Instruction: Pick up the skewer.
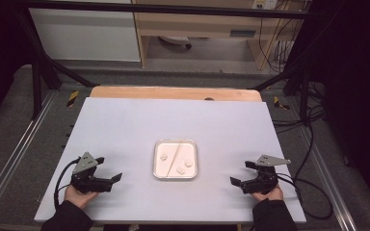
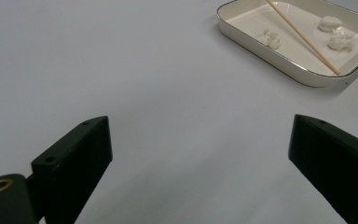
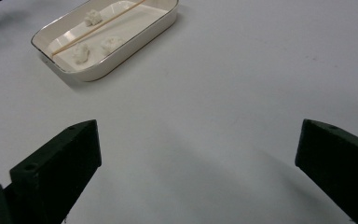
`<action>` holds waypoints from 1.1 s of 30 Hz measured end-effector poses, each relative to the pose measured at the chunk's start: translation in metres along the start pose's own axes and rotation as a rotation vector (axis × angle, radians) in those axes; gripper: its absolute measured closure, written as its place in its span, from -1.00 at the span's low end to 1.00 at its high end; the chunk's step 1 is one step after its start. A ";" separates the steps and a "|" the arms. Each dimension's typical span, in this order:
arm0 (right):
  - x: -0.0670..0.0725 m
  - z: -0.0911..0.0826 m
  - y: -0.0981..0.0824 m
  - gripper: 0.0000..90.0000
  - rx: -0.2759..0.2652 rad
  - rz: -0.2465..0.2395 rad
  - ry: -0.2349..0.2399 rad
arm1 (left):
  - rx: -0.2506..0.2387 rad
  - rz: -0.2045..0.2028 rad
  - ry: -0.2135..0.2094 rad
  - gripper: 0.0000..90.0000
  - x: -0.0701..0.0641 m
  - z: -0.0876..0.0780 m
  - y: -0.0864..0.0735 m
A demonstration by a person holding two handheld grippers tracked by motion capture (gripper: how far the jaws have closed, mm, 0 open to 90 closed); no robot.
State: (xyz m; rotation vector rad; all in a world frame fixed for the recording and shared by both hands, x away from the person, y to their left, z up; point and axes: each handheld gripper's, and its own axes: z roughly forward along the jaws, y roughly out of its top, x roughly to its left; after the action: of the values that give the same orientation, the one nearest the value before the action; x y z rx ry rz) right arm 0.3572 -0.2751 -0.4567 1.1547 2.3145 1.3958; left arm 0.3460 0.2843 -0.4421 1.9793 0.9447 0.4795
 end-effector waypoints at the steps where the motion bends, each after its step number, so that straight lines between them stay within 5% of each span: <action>1: 0.000 0.000 0.000 -0.98 -0.003 -0.005 0.001 | 0.000 0.000 -0.001 -0.87 0.000 0.000 0.000; 17: 0.000 0.000 0.000 -0.98 -0.005 -0.009 -0.005 | 0.009 0.014 0.008 -0.87 -0.010 0.002 0.009; 33: 0.001 0.001 0.000 -0.98 0.005 -0.015 -0.013 | 0.043 0.021 0.012 -0.86 -0.039 0.017 0.038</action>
State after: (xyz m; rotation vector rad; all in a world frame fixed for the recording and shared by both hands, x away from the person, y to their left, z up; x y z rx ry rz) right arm 0.3572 -0.2741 -0.4571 1.1417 2.3145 1.3745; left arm 0.3488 0.2325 -0.4192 2.0289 0.9496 0.4873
